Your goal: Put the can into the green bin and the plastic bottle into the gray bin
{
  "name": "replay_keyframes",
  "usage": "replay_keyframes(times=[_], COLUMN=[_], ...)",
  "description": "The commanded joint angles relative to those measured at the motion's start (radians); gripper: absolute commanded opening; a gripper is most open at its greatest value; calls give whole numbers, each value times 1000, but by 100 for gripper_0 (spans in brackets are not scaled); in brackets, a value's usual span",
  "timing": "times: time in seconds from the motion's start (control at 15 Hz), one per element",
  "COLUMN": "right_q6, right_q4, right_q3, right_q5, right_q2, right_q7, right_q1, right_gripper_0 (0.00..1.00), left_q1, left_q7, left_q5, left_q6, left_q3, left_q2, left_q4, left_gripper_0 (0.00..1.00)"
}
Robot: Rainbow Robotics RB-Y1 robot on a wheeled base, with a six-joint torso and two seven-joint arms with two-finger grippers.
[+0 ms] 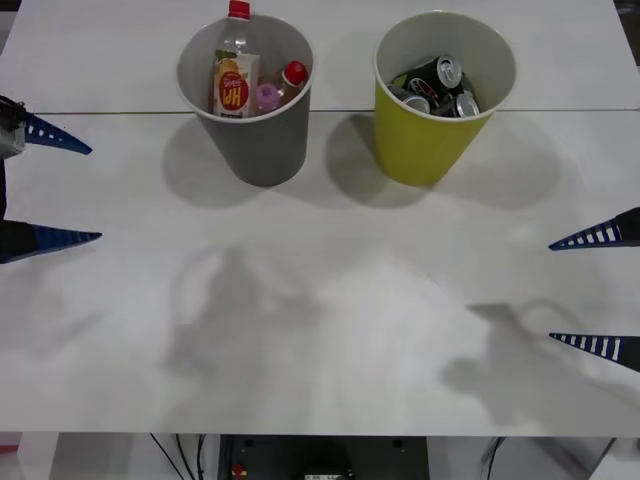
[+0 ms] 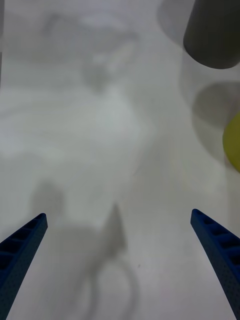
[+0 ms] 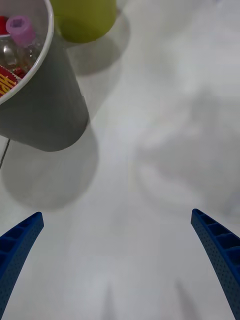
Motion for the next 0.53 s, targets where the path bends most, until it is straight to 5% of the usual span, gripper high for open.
replay_keyframes(times=[0.07,0.53], right_q6=[0,0], right_q4=[0,0], right_q3=[0,0], right_q5=[0,0], right_q2=[0,0], right_q7=[0,0], right_q1=[0,0], right_gripper_0=[100,100], left_q1=[88,303], left_q7=[-104,-305], left_q5=[72,247], left_q6=[0,37], left_q3=[30,87], left_q2=[-1,-71], left_q4=[0,0], left_gripper_0=[100,100])
